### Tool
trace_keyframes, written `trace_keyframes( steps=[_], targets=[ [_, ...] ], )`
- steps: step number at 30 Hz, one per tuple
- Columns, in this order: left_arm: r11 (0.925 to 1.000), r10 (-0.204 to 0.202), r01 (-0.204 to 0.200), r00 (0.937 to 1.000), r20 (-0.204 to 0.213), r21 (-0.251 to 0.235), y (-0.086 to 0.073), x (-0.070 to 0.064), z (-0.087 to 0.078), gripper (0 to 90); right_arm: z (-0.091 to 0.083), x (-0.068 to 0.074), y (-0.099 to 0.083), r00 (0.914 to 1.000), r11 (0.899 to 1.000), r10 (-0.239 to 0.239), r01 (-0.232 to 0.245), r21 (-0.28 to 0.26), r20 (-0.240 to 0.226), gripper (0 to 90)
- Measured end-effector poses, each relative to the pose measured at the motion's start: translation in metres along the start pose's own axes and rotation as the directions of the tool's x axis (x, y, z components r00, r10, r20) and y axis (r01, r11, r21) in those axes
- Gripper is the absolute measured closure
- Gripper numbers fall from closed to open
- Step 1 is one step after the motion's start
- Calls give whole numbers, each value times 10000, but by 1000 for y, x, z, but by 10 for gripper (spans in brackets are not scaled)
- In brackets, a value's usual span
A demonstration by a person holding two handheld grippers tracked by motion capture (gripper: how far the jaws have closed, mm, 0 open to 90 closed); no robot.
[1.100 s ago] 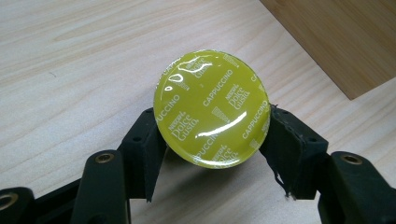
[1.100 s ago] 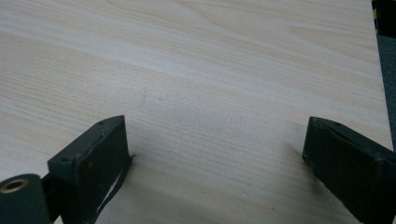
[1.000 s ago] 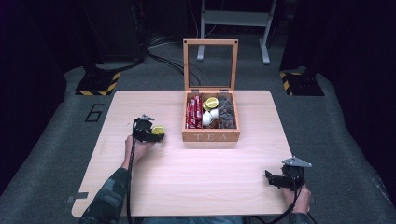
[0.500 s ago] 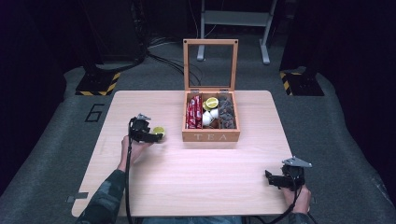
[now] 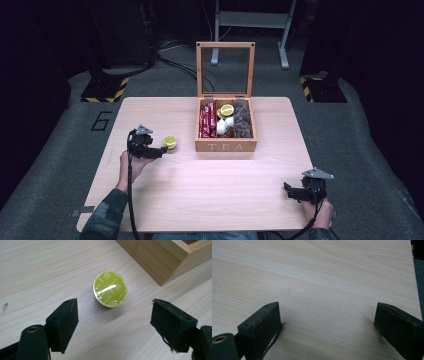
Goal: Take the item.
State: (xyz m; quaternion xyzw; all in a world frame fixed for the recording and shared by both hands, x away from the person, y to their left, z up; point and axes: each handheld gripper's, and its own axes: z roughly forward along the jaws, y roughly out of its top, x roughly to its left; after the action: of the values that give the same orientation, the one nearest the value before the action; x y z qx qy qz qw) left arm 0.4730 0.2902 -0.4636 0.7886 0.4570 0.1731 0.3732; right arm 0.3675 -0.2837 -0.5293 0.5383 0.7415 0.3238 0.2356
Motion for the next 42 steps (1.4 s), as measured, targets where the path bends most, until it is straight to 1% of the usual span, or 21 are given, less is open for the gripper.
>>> trace_keyframes(
  steps=[2,3,7,10,11,12,13,16,17,18,23,24,25,29,31,34,37,38,39,40,42],
  targets=[
    [9999,-79,80,9999,79,-113,-4,1,-6,204,0,0,0,10000,10000,3,-3,-1,2,65],
    [9999,-38,39,10000,85,-115,-5,1,-11,198,0,0,0,10000,10000,1,-1,-3,5,65],
    [9997,38,-40,10000,-92,-261,-13,2,-25,185,0,0,0,10000,10000,16,-16,-1,24,65],
    [9991,-61,59,10000,-46,-422,-23,3,-37,165,0,0,0,10000,10000,-2,2,12,18,65],
    [9991,-61,59,10000,-46,-422,-23,3,-37,163,0,0,0,10000,10000,-2,2,12,18,65],
    [9990,-92,87,9999,-113,-447,-29,4,-41,161,0,0,0,10000,10000,14,-14,14,15,65],
    [9990,-92,87,9999,-113,-447,-29,4,-41,158,0,0,0,10000,10000,14,-14,14,15,65],
    [9990,-158,151,9997,-161,-419,-38,5,-46,153,0,0,0,10000,10000,10,-10,15,12,65],
    [9991,-171,161,9996,-230,-403,-41,6,-48,153,0,0,0,10000,10000,10,-10,15,12,65],
    [9984,-248,231,9992,-317,-517,-45,6,-50,153,0,0,0,10000,10000,13,-13,13,17,65],
    [9984,-500,486,9973,-528,-288,-67,6,-57,153,0,0,0,10000,10000,16,-16,11,21,65],
    [9980,-600,583,9958,-688,-262,-77,6,-59,153,0,0,0,10000,10000,15,-15,11,21,65],
    [9980,-600,583,9958,-688,-262,-77,6,-59,153,0,0,0,10000,10000,15,-15,11,21,65],
    [9979,-636,644,9934,-954,45,-96,5,-60,152,0,0,0,10000,10000,4,-4,14,18,65],
    [9970,-669,706,9921,-1062,315,-105,6,-61,147,0,0,0,10000,10000,4,-4,16,22,65],
    [9957,-822,868,9888,-1248,319,-117,6,-62,144,0,0,0,10000,10000,17,-17,12,15,65],
    [9958,-763,832,9855,-1513,394,-126,7,-64,140,0,0,0,10000,10000,11,-11,4,22,66],
    [9960,-775,837,9830,-1662,306,-130,6,-64,137,0,0,0,10000,10000,16,-16,-4,23,66],
    [9960,-749,818,9831,-1672,349,-132,6,-65,137,0,0,0,10000,10000,18,-18,-3,24,66],
    [9963,-683,764,9815,-1789,393,-135,6,-66,136,0,0,0,10000,10000,15,-15,-5,23,66],
    [9967,-691,762,9774,-2000,280,-143,5,-66,131,0,0,0,10000,10000,14,-14,-6,25,66]
  ],
)
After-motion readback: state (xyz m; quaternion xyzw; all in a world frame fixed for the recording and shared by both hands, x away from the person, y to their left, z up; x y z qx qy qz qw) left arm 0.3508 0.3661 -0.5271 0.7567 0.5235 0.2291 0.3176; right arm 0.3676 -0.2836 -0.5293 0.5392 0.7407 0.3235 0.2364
